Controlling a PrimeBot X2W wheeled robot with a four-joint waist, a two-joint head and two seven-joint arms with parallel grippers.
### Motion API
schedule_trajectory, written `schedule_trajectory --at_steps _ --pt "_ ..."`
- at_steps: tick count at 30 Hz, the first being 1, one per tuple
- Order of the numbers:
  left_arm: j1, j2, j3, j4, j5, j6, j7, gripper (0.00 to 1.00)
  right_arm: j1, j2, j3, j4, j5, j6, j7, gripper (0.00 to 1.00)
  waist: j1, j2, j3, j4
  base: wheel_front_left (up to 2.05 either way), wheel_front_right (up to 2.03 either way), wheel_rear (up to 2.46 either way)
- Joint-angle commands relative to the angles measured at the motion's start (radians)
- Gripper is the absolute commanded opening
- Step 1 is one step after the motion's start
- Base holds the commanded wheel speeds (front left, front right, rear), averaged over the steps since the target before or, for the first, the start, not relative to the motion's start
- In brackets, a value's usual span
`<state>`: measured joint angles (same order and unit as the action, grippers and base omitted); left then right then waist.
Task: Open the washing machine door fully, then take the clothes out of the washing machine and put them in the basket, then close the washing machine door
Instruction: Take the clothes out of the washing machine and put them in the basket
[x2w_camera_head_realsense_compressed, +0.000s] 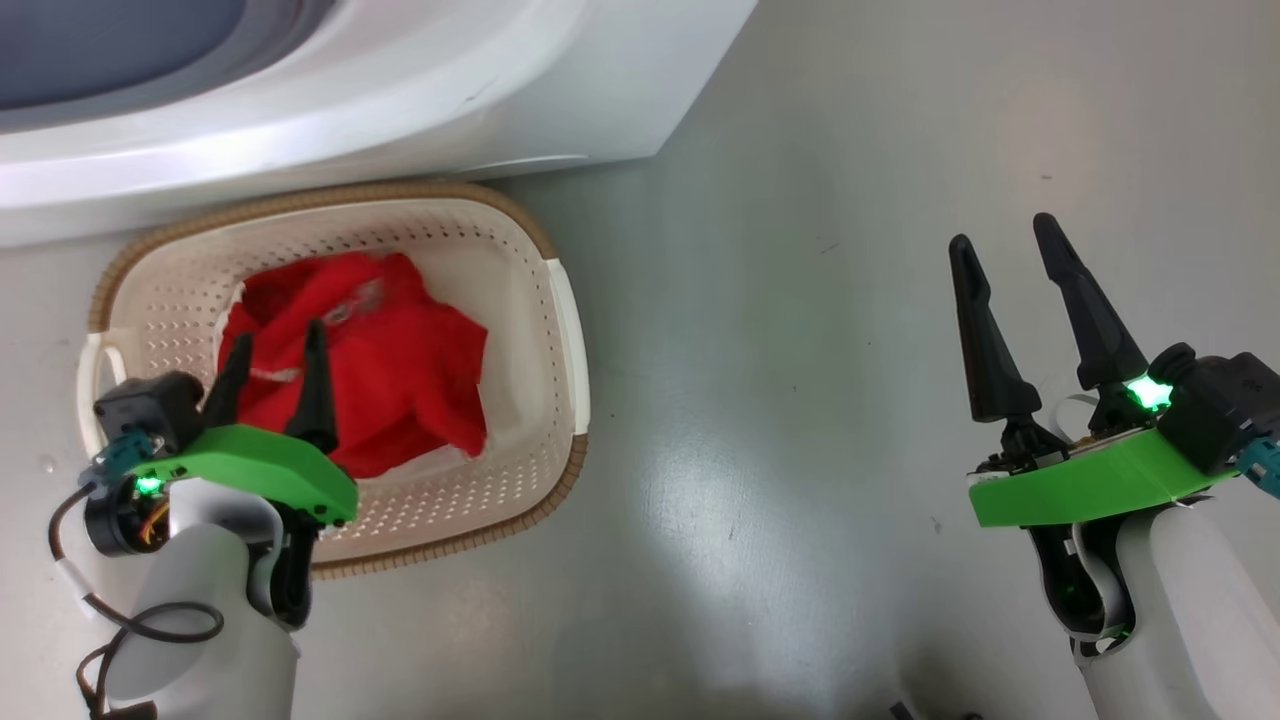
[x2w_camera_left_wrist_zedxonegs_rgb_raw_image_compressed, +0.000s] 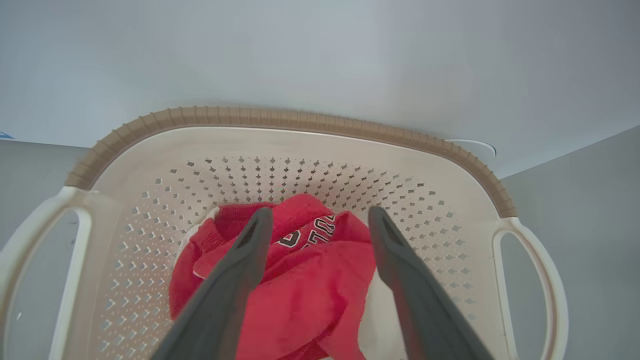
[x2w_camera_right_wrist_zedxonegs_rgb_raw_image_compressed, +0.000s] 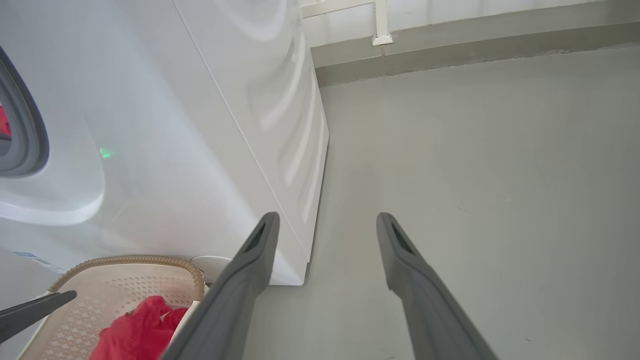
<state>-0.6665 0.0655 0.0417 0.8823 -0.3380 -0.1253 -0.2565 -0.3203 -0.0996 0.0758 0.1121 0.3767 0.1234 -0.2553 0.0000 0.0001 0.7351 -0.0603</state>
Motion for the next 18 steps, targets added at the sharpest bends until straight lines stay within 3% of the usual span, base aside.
schedule_trajectory --at_steps 1,7,18 --pt "0.025 0.03 0.023 -0.008 -0.009 -0.005 -0.005 1.0 0.013 -0.005 0.021 -0.014 -0.003 0.007 -0.006 1.0 0.0 -0.0001 -0.013 0.003 0.0 0.0 0.0" --pt "0.058 0.025 0.047 -0.037 -0.014 -0.005 -0.005 1.0 0.019 -0.008 0.023 -0.004 0.002 0.007 -0.006 1.0 0.0 -0.0001 -0.062 0.011 0.0 0.0 0.0" --pt "0.155 0.013 0.097 -0.219 0.017 -0.005 -0.005 1.0 0.046 -0.02 0.024 0.024 0.011 0.007 -0.006 1.0 0.0 -0.0001 -0.177 0.034 0.0 0.0 0.0"
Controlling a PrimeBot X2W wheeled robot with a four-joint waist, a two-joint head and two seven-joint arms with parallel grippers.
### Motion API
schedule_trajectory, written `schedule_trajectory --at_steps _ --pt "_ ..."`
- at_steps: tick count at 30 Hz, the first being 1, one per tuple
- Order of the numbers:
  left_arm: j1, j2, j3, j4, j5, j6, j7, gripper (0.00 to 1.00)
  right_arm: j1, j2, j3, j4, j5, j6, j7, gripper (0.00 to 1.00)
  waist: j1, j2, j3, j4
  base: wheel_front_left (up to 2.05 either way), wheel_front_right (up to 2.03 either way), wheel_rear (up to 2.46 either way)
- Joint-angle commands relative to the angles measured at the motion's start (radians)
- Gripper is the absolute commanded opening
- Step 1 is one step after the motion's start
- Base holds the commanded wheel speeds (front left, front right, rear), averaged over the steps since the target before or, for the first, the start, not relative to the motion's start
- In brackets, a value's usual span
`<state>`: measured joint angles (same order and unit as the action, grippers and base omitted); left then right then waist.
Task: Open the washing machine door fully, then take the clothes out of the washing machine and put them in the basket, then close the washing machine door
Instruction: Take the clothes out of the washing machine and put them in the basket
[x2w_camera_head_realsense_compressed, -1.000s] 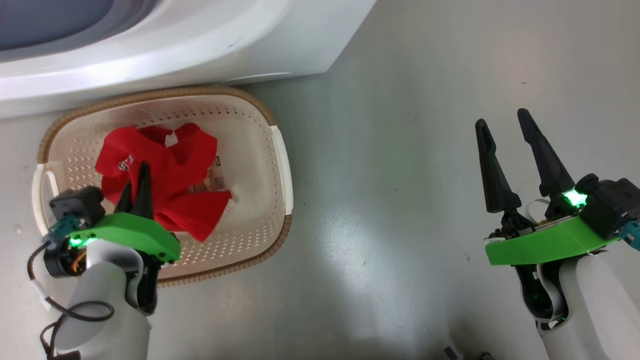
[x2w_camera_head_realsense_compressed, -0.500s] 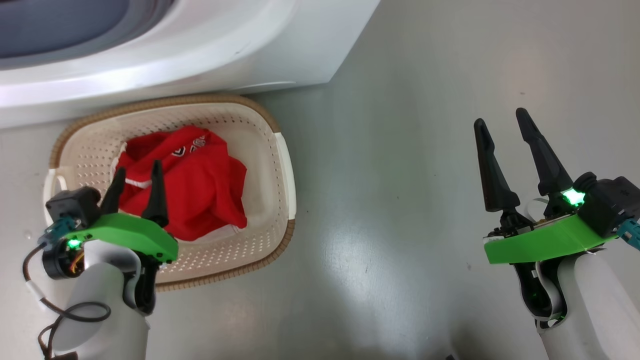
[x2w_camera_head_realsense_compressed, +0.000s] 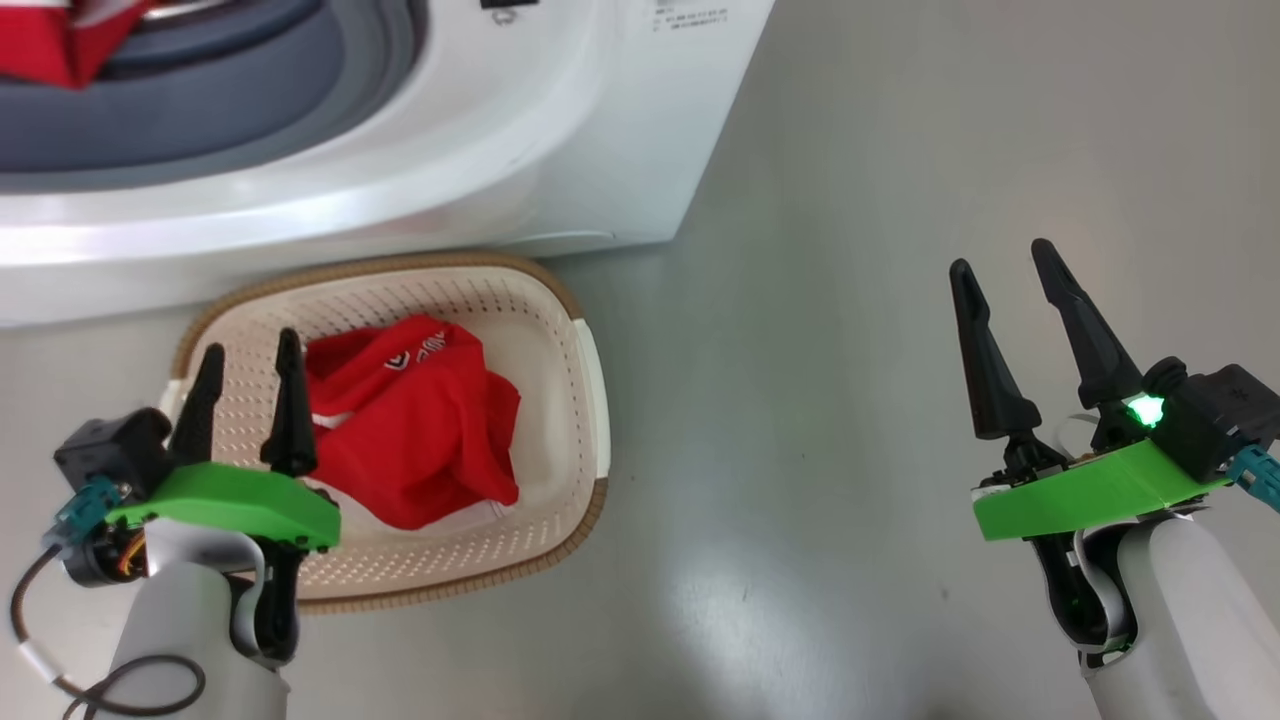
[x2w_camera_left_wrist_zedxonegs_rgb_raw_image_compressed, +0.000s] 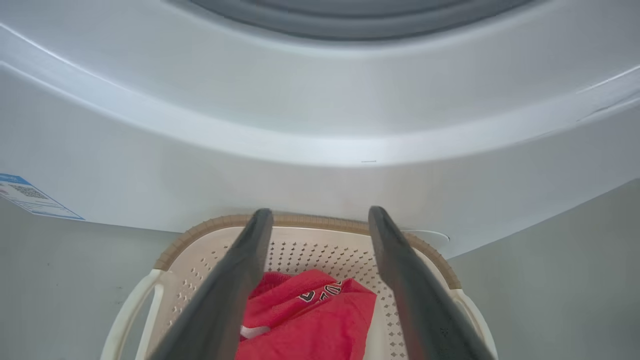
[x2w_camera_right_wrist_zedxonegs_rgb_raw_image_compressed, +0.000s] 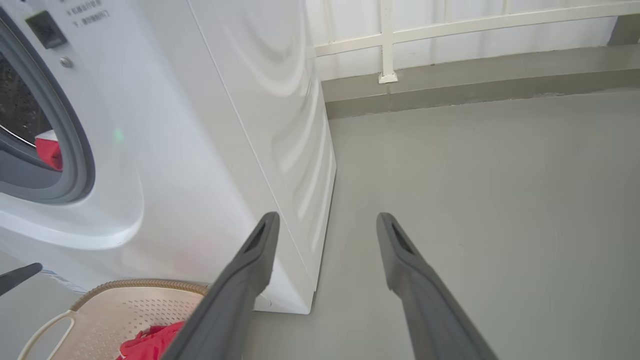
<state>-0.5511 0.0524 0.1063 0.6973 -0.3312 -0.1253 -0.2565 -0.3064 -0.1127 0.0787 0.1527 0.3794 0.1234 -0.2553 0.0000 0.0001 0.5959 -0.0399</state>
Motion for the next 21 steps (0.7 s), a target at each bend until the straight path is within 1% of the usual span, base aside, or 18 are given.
schedule_trajectory --at_steps 1,2,5,9,21 --pt "0.047 0.025 0.035 -0.049 0.015 -0.005 -0.005 1.0 0.035 -0.009 0.021 -0.014 0.009 0.007 -0.006 1.0 0.0 -0.0001 -0.048 0.016 0.0 0.0 0.0" --pt "0.06 0.022 0.041 -0.077 0.023 -0.005 -0.005 1.0 0.04 -0.012 0.021 -0.009 0.01 0.007 -0.006 1.0 0.0 -0.0001 -0.07 0.022 0.0 0.0 0.0" --pt "0.067 0.021 0.043 -0.089 0.026 -0.005 -0.005 1.0 0.043 -0.013 0.021 -0.006 0.011 0.007 -0.006 1.0 0.0 -0.0001 -0.081 0.024 0.0 0.0 0.0" --pt "0.109 0.015 0.045 -0.16 0.035 -0.005 -0.005 1.0 0.062 -0.019 0.018 0.006 0.016 0.007 -0.006 1.0 0.0 -0.0001 -0.144 0.033 0.0 0.0 0.0" --pt "0.281 0.012 0.043 -0.318 0.071 -0.005 -0.005 1.0 0.177 -0.024 0.011 0.039 0.036 0.007 -0.006 1.0 0.0 -0.0001 -0.334 0.038 0.0 0.0 0.0"
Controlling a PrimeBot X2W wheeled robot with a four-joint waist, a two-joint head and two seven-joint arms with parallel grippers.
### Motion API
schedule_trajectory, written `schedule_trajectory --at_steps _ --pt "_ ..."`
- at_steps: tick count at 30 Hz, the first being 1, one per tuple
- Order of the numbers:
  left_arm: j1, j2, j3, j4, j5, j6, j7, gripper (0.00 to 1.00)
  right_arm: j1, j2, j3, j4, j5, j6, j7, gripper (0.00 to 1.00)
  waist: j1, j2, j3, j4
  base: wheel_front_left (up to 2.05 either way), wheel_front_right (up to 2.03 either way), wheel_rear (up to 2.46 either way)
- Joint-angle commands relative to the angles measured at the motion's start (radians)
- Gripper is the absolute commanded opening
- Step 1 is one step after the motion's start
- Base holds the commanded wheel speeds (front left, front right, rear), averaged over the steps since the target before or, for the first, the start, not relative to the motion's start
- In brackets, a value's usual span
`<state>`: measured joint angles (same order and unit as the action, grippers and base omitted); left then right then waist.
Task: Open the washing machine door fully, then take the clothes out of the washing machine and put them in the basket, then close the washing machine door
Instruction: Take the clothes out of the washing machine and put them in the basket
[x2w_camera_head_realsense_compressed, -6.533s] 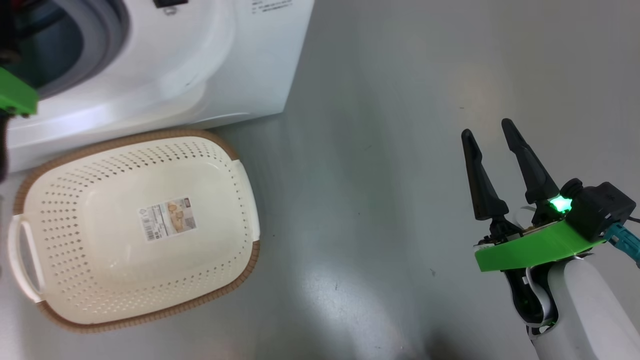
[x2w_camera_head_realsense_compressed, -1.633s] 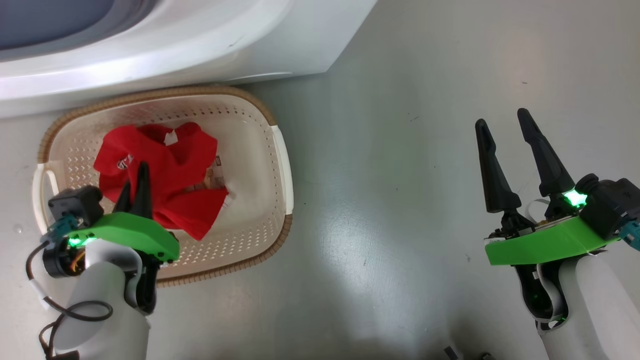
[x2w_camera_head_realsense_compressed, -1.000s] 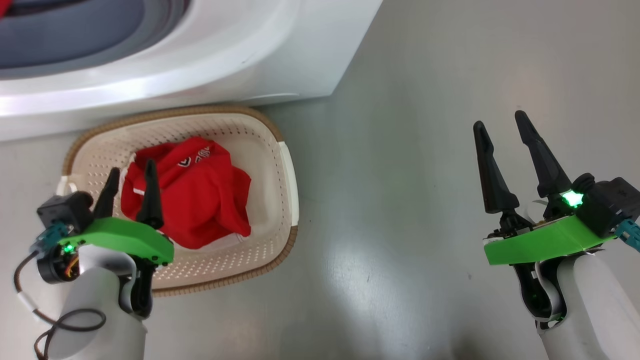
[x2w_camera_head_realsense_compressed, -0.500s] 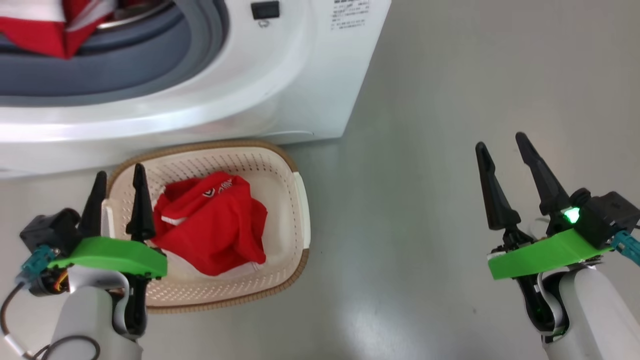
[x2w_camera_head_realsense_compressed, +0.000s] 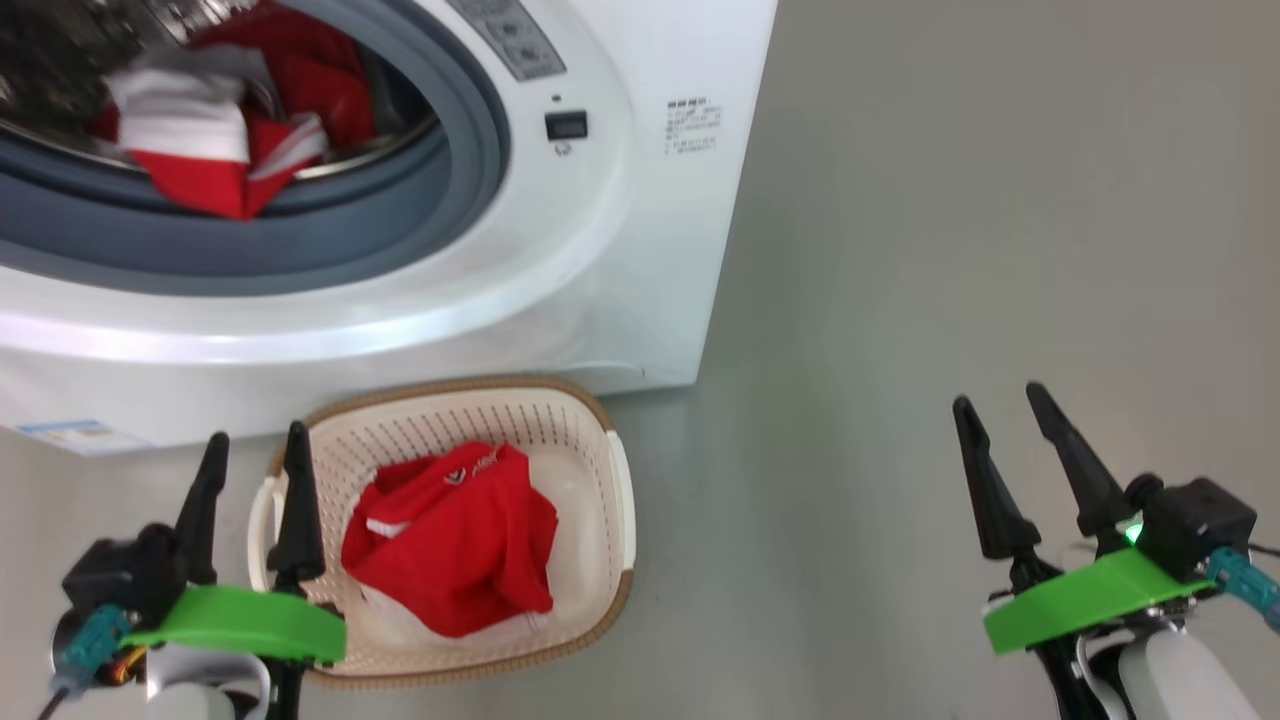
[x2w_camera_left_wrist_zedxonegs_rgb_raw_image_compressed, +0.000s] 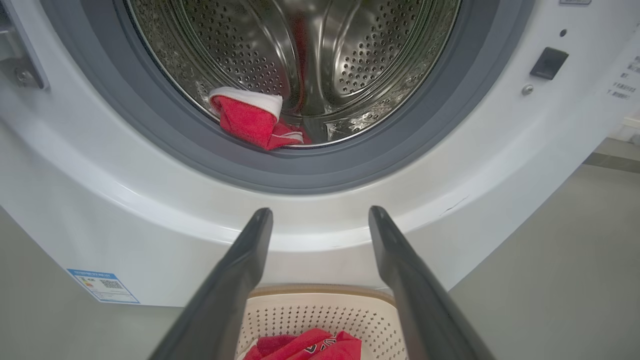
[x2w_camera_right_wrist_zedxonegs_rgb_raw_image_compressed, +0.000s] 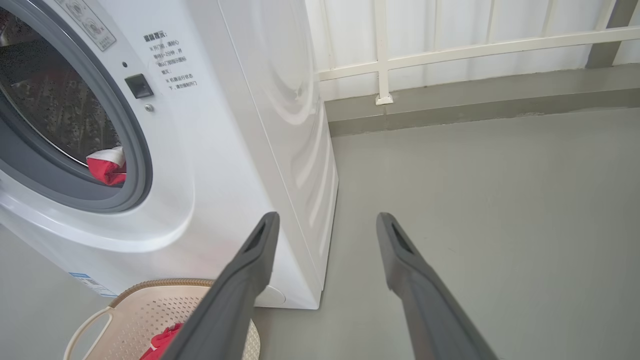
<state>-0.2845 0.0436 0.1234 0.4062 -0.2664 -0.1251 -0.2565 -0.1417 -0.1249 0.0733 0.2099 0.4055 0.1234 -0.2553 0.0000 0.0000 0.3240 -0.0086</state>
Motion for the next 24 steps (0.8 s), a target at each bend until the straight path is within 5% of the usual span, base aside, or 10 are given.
schedule_trajectory --at_steps 1,24 --pt "0.028 0.02 0.025 -0.041 0.009 -0.006 -0.005 1.0 0.022 -0.013 0.015 -0.017 0.011 0.007 -0.006 1.0 0.0 0.0 -0.076 0.008 0.0 0.0 0.0" --pt "0.381 0.009 0.056 -0.262 0.028 -0.006 -0.005 1.0 0.236 -0.033 -0.01 -0.017 0.025 0.007 -0.006 1.0 0.0 0.0 -0.292 -0.01 0.0 0.0 0.0"
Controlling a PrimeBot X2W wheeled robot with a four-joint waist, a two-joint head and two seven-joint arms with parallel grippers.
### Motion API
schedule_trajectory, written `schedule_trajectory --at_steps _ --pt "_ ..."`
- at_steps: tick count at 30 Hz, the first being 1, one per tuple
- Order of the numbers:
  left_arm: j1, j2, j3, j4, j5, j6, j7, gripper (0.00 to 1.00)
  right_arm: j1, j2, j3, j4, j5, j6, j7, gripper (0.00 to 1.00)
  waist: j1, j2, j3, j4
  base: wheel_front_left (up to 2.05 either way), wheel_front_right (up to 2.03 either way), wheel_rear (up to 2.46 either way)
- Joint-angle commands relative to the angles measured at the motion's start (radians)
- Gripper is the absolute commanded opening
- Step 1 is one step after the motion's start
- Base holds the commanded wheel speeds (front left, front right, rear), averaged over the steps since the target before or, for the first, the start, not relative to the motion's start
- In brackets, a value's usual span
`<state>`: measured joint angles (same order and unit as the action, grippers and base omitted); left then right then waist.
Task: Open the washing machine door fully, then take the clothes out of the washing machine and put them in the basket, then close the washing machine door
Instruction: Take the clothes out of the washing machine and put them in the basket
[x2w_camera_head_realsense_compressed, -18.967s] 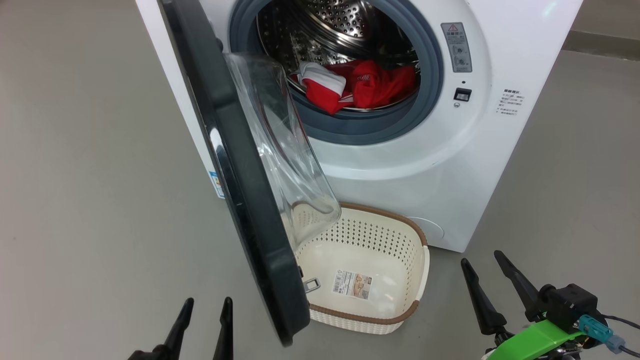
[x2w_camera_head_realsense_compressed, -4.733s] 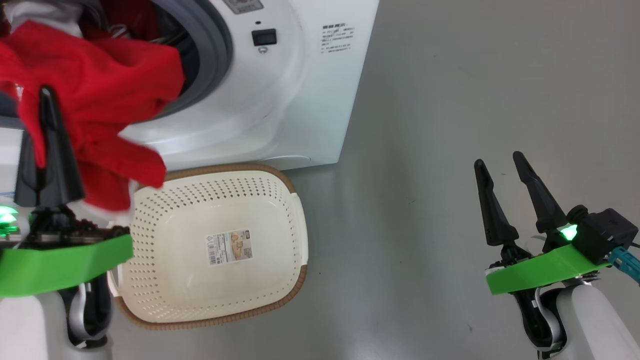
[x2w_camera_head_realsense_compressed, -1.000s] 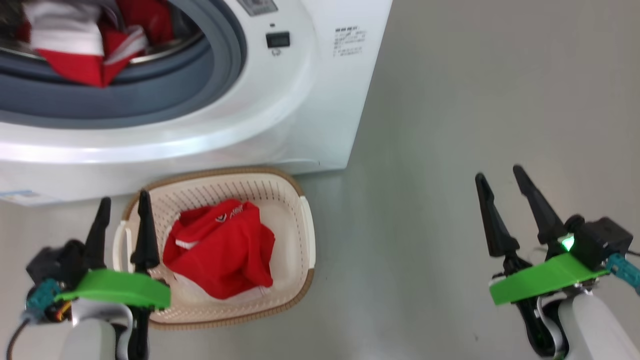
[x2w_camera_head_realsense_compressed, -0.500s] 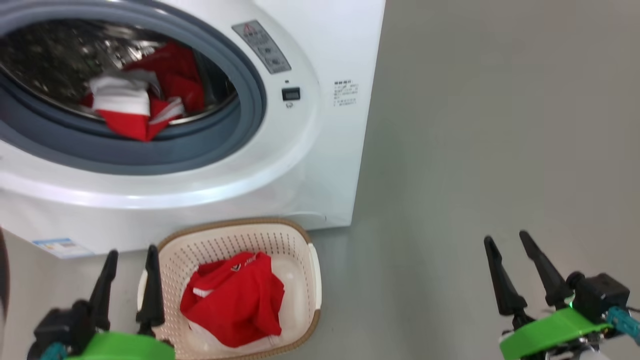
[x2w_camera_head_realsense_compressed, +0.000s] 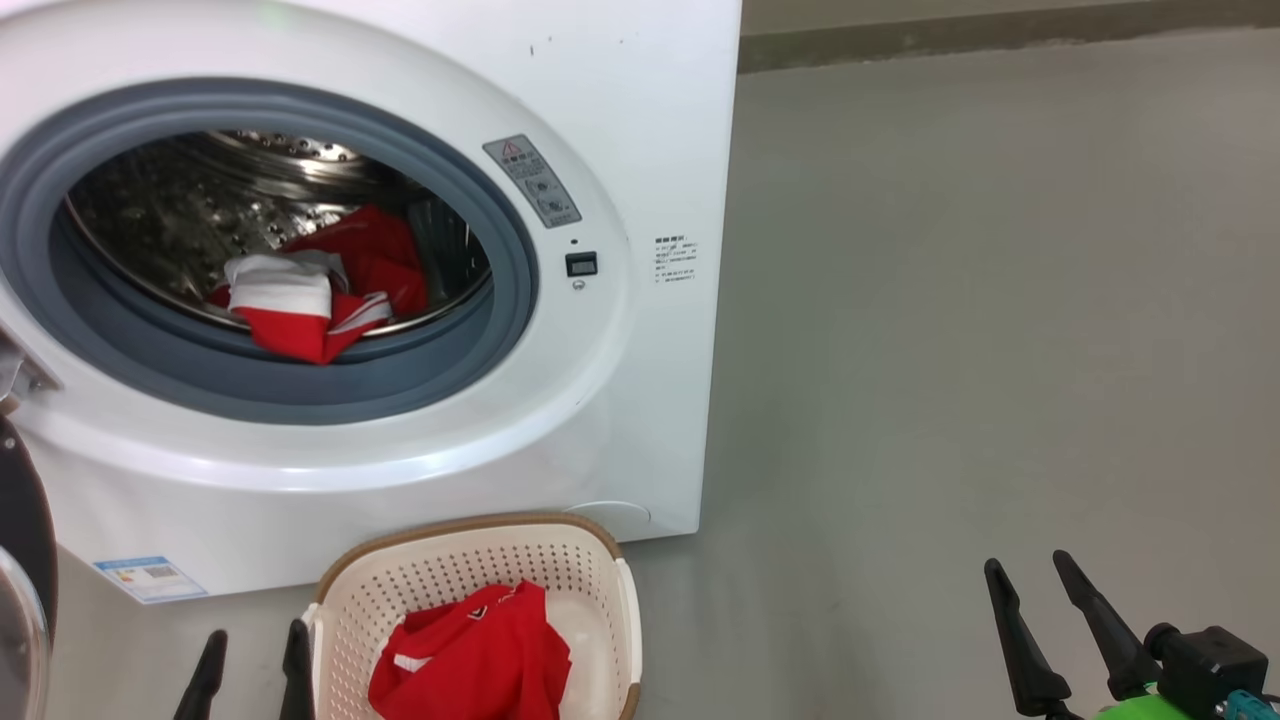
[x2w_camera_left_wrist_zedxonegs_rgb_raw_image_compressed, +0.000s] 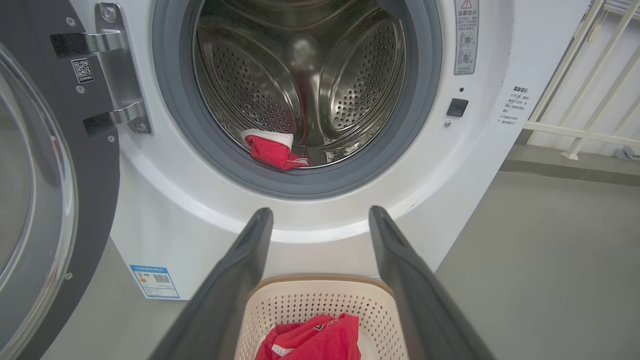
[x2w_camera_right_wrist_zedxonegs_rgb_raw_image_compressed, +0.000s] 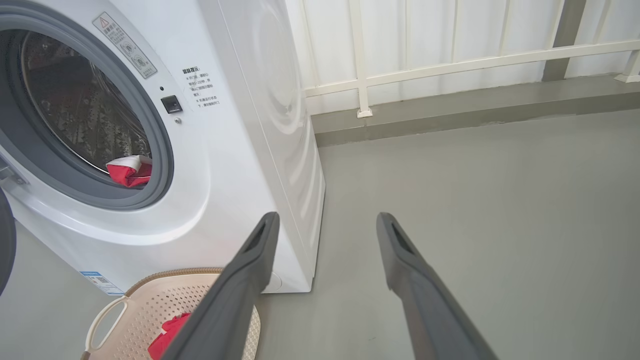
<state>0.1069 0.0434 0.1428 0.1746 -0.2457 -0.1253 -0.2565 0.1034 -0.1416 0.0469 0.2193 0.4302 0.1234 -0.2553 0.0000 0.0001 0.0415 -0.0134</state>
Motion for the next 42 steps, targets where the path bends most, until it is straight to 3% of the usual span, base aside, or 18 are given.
schedule_trajectory --at_steps 1,26,33,42 --pt "-0.002 0.009 0.04 -0.036 0.005 -0.005 -0.005 1.0 -0.005 -0.015 0.015 -0.027 0.001 0.007 -0.006 1.0 0.0 -0.0001 -0.011 -0.006 0.0 0.0 0.0" --pt "-0.032 0.007 0.044 -0.046 -0.008 -0.005 -0.005 1.0 -0.035 0.0 0.009 -0.037 0.0 0.007 -0.006 1.0 0.0 -0.0001 0.036 -0.011 0.0 0.0 0.0" --pt "-0.164 0.008 0.049 0.008 0.048 -0.005 -0.005 1.0 -0.073 0.015 0.007 -0.049 -0.006 0.007 -0.006 1.0 0.0 -0.0001 0.111 -0.009 0.0 0.0 0.0" --pt "-0.426 0.06 0.056 0.13 0.107 -0.005 -0.005 1.0 -0.156 0.022 0.02 -0.057 -0.011 0.007 -0.006 1.0 0.0 -0.0001 0.24 -0.031 0.0 0.0 0.0"
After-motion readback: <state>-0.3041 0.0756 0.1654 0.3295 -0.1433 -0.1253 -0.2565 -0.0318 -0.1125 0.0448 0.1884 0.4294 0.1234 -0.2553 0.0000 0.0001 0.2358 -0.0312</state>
